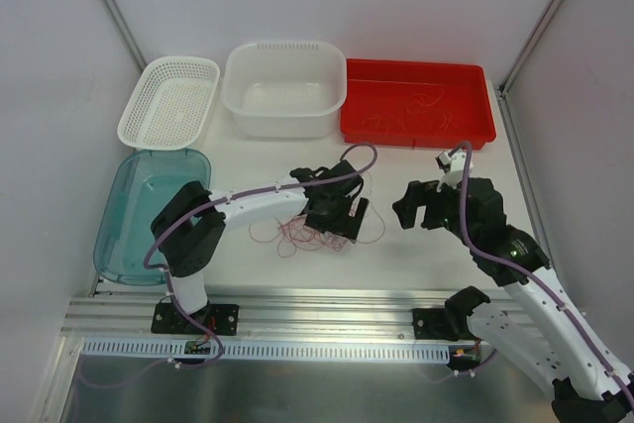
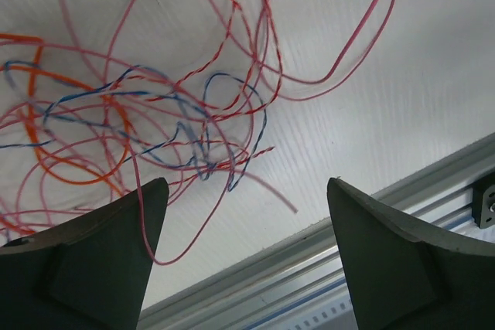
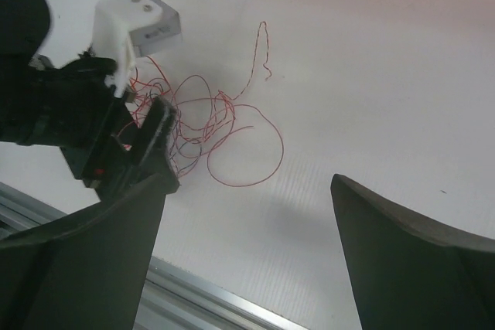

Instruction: Untangle the cables

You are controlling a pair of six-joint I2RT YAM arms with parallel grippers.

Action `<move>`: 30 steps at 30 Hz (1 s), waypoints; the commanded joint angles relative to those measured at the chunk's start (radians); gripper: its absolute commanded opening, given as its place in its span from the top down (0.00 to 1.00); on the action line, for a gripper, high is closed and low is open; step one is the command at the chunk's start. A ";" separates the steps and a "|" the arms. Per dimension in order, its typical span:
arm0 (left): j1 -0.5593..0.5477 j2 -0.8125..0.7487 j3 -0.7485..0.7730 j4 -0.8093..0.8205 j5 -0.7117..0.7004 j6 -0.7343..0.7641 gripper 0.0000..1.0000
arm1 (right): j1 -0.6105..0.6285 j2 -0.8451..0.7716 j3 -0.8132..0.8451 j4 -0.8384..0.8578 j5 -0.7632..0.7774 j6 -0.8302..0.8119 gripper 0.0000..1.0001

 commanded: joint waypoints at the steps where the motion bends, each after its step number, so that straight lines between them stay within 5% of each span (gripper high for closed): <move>1: 0.006 -0.159 -0.026 -0.014 -0.041 -0.041 0.14 | 0.005 -0.010 0.042 -0.057 0.040 -0.052 0.08; 9: 0.098 -0.280 -0.035 -0.054 -0.190 0.149 0.09 | 0.003 0.027 0.048 -0.024 -0.035 -0.053 0.08; 17: 0.264 -0.126 0.043 -0.062 -0.053 0.362 0.21 | 0.009 0.110 0.030 0.031 -0.171 -0.024 0.08; 30: 0.277 0.085 0.141 -0.087 0.010 0.531 0.46 | 0.098 0.257 0.013 0.140 -0.187 0.019 0.08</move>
